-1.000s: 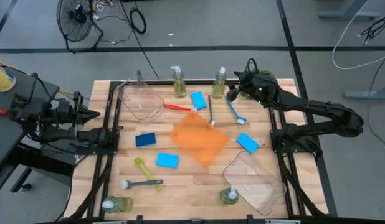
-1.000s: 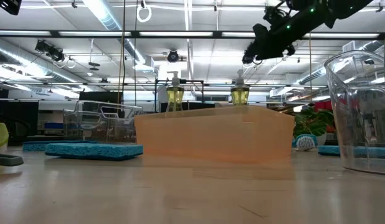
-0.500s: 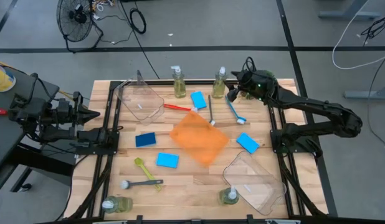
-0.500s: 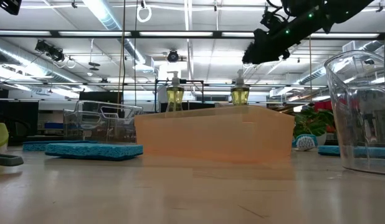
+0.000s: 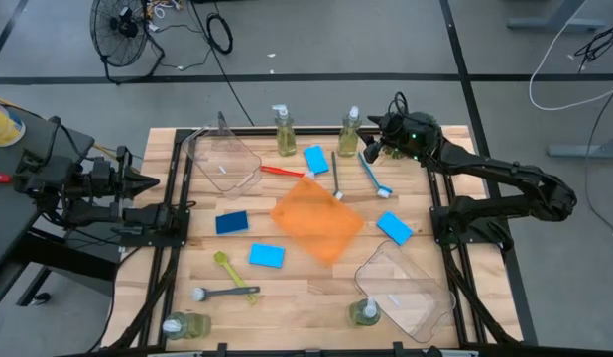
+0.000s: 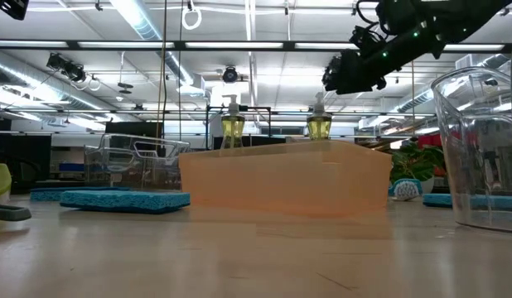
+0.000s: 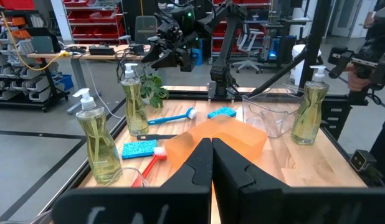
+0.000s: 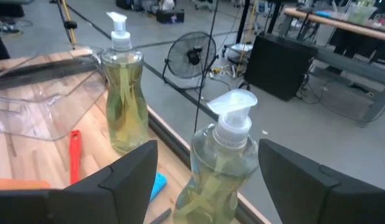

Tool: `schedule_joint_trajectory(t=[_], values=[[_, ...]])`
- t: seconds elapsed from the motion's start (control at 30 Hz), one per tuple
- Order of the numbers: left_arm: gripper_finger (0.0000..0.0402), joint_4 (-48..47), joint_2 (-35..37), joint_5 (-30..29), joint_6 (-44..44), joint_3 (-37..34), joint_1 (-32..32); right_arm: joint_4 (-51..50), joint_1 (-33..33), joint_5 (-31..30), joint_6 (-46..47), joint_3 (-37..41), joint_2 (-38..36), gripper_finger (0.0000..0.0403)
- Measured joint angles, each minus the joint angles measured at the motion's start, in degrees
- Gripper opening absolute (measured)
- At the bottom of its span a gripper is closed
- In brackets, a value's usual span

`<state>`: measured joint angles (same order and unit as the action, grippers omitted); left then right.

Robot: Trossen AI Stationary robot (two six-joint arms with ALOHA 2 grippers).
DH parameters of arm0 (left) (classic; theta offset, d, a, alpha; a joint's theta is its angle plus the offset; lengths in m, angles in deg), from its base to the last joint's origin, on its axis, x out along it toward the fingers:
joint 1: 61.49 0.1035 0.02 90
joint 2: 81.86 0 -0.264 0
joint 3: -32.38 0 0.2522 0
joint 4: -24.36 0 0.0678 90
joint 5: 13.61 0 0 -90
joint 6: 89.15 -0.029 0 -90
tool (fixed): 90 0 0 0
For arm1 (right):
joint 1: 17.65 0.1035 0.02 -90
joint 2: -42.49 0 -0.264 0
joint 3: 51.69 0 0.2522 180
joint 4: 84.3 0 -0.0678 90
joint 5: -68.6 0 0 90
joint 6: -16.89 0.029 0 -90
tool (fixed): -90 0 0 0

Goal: Pick & Place Kitchen Sink Supplies
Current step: Put the yellow dish soap into the orange bin

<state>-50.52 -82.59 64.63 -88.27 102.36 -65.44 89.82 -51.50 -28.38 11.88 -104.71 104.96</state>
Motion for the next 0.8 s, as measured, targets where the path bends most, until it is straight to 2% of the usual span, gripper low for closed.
schedule_joint_trajectory(t=[0.27,0.8], values=[[0.0003,0.0,0.0,0.01,-0.02,0.0,0.0,5.73,-0.99,0.0,3.31,1.06,3.4,0.0279],[0.0003,0.0,0.0,-0.01,-0.01,0.0,0.01,13.48,-4.02,0.59,3.04,1.06,9.12,0.0279]])
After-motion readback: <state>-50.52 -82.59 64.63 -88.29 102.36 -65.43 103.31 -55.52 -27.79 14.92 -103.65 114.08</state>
